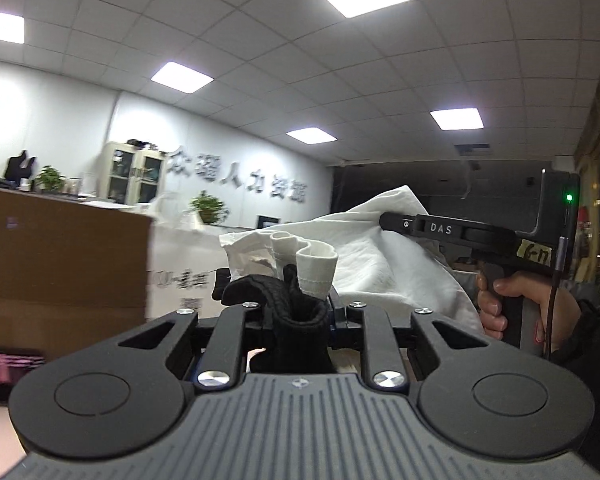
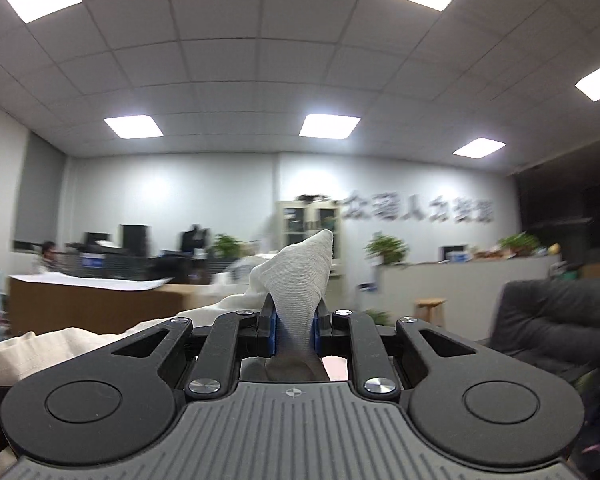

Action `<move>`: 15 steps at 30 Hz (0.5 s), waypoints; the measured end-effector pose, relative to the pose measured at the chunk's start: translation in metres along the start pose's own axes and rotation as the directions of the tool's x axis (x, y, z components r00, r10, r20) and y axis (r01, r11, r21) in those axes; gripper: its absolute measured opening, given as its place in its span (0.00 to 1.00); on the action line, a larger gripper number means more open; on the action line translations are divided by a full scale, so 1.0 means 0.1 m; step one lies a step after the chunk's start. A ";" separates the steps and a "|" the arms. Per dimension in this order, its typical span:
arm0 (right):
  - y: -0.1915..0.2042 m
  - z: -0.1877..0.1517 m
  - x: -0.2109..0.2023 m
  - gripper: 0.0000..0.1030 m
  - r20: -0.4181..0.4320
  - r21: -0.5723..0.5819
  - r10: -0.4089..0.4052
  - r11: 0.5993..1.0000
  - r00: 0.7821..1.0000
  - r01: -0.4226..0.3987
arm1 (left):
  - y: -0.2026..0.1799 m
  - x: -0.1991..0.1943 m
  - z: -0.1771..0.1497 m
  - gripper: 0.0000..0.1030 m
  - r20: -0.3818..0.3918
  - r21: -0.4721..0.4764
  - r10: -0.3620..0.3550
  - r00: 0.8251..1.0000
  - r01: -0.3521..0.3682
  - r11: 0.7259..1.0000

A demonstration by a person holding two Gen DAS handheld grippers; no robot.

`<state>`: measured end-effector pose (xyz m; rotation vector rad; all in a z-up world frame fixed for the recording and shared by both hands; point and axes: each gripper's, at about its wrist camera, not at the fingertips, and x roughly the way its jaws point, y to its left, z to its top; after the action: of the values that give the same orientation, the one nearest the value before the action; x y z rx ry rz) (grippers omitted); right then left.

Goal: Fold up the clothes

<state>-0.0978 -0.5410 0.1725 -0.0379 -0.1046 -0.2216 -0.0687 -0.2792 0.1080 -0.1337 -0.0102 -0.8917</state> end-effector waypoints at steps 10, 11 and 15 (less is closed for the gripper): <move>-1.01 -0.87 0.24 0.14 -0.223 -0.025 -0.274 0.961 0.935 0.276 | -0.53 1.17 -0.70 0.20 -0.165 -0.022 -0.099 0.981 0.097 0.995; -1.03 -1.01 0.25 0.14 -0.240 -0.032 -0.286 0.957 0.928 0.287 | -0.55 1.20 -0.77 0.25 -0.169 -0.005 -0.095 0.981 0.095 0.995; -1.02 -1.32 0.33 0.20 -0.262 -0.003 -0.313 0.946 0.913 0.323 | -0.62 1.23 -0.90 0.50 -0.145 0.069 -0.065 0.987 0.075 0.995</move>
<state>-0.0756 -0.6541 0.0470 0.0499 0.1484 -0.5489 -0.0435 -0.4236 0.0341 0.0002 0.0853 -0.9683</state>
